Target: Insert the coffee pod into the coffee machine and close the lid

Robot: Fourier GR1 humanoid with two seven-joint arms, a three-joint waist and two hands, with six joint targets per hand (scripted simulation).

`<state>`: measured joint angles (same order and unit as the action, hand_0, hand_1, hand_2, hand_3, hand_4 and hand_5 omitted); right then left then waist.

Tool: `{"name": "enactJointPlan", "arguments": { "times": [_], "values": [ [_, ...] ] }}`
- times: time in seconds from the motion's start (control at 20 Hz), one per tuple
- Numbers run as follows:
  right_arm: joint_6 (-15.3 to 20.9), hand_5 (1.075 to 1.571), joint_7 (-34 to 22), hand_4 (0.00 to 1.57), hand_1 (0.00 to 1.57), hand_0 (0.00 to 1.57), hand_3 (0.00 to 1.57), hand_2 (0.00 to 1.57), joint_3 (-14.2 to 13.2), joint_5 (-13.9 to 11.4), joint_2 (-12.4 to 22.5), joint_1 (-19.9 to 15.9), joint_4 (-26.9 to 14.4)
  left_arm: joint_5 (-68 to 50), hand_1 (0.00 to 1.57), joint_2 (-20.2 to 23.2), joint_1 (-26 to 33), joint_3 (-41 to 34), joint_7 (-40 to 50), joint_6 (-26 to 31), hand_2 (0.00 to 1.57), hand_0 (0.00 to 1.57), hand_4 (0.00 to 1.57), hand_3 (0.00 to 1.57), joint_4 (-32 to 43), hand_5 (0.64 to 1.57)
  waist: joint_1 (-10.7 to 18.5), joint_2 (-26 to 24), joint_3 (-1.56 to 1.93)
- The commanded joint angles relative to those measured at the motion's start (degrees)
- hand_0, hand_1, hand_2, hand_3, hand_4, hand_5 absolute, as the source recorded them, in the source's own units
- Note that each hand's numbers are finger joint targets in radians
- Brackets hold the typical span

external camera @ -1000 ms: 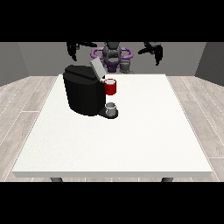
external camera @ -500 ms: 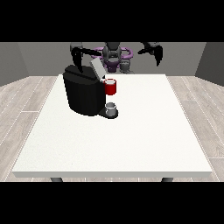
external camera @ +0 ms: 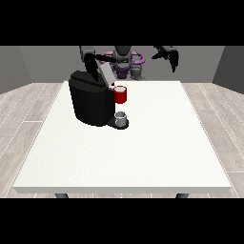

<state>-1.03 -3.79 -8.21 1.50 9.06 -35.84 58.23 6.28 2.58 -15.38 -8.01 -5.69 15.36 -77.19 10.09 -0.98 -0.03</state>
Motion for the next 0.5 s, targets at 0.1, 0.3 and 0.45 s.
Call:
{"name": "enactJointPlan", "arguments": {
  "times": [0.1,0.3,0.45],
  "values": [
    [-2.4,1.571,-1.24,0.17,0.0,0.0,0.0,0.0,0.53,0.23,1.55,-4.13,-0.78,-0.23,0.0,1.01,0.61,-0.44,2.01,-2.64,0.0,0.0,0.31,0.0,-3.37,1.571,-1.92,1.69,0.03],
    [-0.68,1.571,1.64,0.13,0.0,0.0,0.0,0.0,2.41,-2.11,-0.02,-5.05,-1.29,0.39,0.0,3.19,1.32,-1.56,-1.12,-2.72,0.0,0.0,0.3,0.0,-2.48,1.571,-1.98,4.23,0.03],
    [-0.73,1.571,-0.25,0.16,0.0,0.0,0.0,0.0,2.97,-2.55,0.04,-7.97,-1.53,0.71,0.0,1.82,2.51,0.58,0.8,-2.54,0.0,0.0,0.36,0.0,-3.72,1.571,-0.53,3.08,0.03]
  ]
}}
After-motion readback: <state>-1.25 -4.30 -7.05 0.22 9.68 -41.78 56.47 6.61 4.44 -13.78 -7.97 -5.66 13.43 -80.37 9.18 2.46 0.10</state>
